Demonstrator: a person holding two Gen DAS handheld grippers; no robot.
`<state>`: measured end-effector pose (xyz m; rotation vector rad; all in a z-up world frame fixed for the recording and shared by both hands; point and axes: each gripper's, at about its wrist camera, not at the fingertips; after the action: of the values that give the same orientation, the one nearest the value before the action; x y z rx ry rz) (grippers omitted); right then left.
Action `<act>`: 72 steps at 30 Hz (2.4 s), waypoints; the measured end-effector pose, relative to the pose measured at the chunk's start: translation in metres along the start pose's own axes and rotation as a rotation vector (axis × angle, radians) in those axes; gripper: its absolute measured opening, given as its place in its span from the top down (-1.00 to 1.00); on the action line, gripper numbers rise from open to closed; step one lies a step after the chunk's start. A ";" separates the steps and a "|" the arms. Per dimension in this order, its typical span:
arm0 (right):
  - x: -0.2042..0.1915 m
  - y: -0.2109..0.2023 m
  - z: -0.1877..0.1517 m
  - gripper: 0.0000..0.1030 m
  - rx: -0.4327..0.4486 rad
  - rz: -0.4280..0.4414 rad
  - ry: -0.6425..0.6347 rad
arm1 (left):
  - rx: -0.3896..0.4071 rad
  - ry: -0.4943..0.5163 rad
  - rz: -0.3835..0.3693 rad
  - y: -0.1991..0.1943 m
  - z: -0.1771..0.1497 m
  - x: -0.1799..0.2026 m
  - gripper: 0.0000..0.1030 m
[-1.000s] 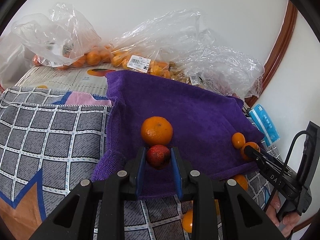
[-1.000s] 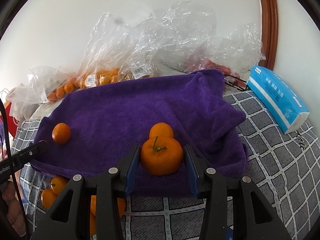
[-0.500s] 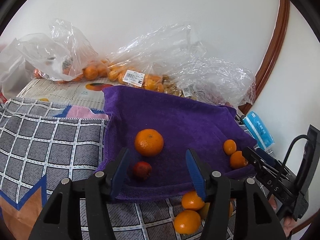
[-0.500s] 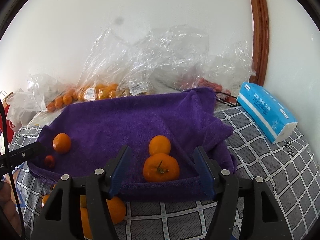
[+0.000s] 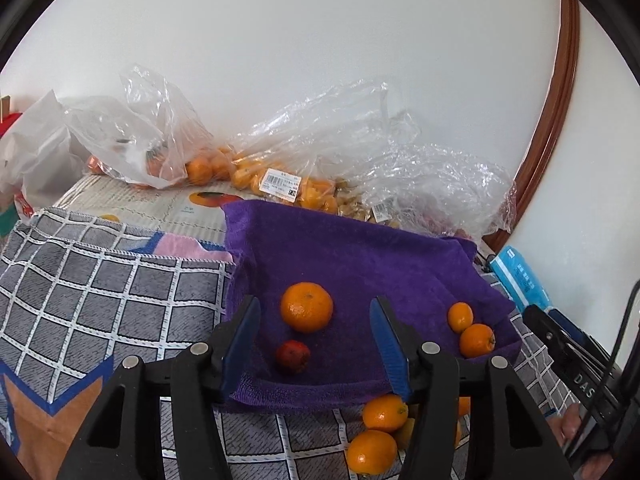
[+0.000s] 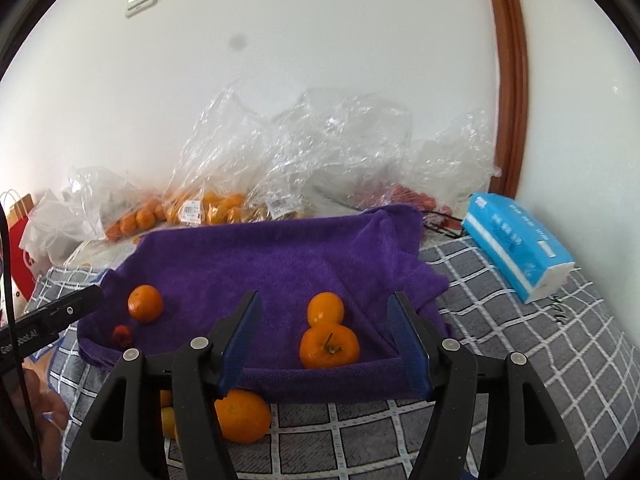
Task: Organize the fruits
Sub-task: 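Raise both open grippers away from the towel toward the loose fruit, then grasp a large loose orange on the bedspread with the right gripper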
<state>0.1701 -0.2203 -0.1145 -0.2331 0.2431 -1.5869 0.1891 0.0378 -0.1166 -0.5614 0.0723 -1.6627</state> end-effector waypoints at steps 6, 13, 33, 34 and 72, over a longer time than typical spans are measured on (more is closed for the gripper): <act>0.004 -0.026 0.006 -0.26 -0.017 -0.028 0.025 | -0.028 0.014 -0.040 -0.019 0.011 0.005 -0.05; 0.008 -0.047 0.003 -0.21 -0.065 -0.021 0.091 | -0.109 0.013 -0.050 -0.043 -0.002 -0.005 -0.05; 0.001 -0.083 -0.031 -0.08 -0.180 0.087 0.087 | -0.233 0.090 0.107 -0.067 -0.062 -0.024 -0.05; 0.000 -0.081 -0.034 -0.08 -0.196 0.089 0.086 | -0.233 0.087 0.117 -0.066 -0.063 -0.026 -0.05; -0.004 0.028 -0.059 0.22 -0.389 0.256 0.276 | -0.242 0.021 0.031 -0.053 -0.068 -0.040 -0.28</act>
<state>0.1798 -0.2167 -0.1790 -0.2704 0.7692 -1.3047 0.1157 0.0667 -0.1698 -0.7211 0.2997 -1.6402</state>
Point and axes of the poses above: each gripper's, at about its wrist camera, not at the fingertips, and y roughly the way its jaws point, x to its right, z to its top, and after that the axes turned 12 degrees about x, right-handed
